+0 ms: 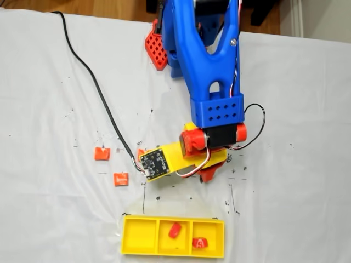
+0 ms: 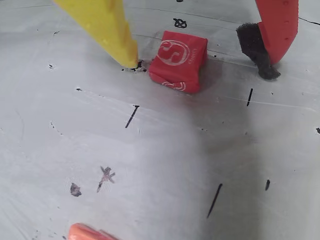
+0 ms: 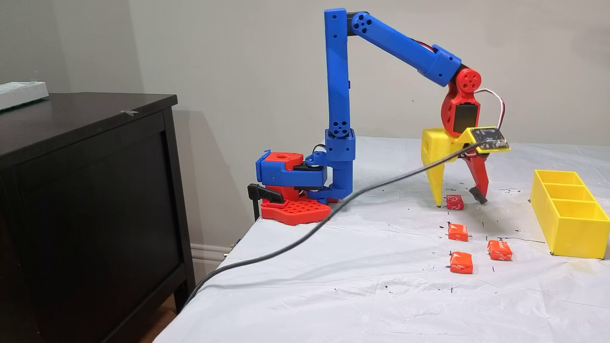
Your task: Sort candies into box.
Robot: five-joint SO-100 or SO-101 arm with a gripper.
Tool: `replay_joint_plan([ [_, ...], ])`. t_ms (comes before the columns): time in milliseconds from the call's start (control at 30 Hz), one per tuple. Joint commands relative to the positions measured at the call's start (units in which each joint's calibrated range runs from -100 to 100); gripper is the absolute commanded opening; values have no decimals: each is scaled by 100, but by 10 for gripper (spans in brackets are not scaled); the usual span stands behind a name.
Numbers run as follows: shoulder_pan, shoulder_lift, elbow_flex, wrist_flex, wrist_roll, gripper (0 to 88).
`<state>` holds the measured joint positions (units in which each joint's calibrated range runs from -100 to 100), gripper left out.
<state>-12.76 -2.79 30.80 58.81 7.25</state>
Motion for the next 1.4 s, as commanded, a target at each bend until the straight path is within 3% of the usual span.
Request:
replay_joint_plan([
  [0, -56, 169, 20, -212, -54, 295],
  [100, -92, 279, 75, -318, -88, 280],
  [233, -110, 110, 102, -294, -98, 105],
  [433, -74, -518, 202, -146, -54, 2],
  [667, 107, -1578, 38, 353, 34, 2],
  [967, 805, -2113, -1409, 910, 147, 2],
  [1200, 1403, -2893, -490, -343, 54, 2],
  [1367, 1774, -2452, -590, -965, -15, 2],
])
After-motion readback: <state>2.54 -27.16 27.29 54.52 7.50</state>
